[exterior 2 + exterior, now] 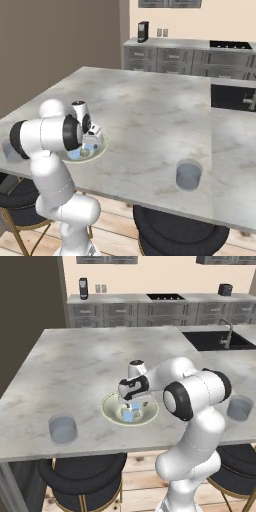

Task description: There are four ice cubes in the ice bowl. Place two ice cubes in each glass of water.

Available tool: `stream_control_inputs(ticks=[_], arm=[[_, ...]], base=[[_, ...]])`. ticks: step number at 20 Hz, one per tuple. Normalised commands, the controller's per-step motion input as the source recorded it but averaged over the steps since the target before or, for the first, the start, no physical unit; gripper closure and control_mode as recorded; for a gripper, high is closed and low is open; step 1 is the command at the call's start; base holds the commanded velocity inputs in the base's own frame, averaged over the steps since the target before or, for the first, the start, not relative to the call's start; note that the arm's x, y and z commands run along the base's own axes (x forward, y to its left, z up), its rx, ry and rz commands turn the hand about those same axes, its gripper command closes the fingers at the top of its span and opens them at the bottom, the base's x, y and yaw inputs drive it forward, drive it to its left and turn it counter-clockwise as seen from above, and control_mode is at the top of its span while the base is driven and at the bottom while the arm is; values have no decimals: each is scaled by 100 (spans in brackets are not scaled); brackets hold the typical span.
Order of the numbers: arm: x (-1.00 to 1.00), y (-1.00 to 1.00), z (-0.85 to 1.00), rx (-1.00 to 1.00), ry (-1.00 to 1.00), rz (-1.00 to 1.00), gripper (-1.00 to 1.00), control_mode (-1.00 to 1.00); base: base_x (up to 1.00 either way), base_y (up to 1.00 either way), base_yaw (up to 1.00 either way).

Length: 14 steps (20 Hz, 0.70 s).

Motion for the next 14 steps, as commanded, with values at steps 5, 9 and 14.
stream_control_inputs(ticks=[5, 9, 14], arm=[[25, 0, -20, 0, -1, -1, -100, -100], [4, 0, -24, -1, 0, -1, -100, -100], [-5, 6, -17, -4, 0, -5, 100, -100]], base=[[0, 0, 0], [0, 0, 0], [0, 0, 0]])
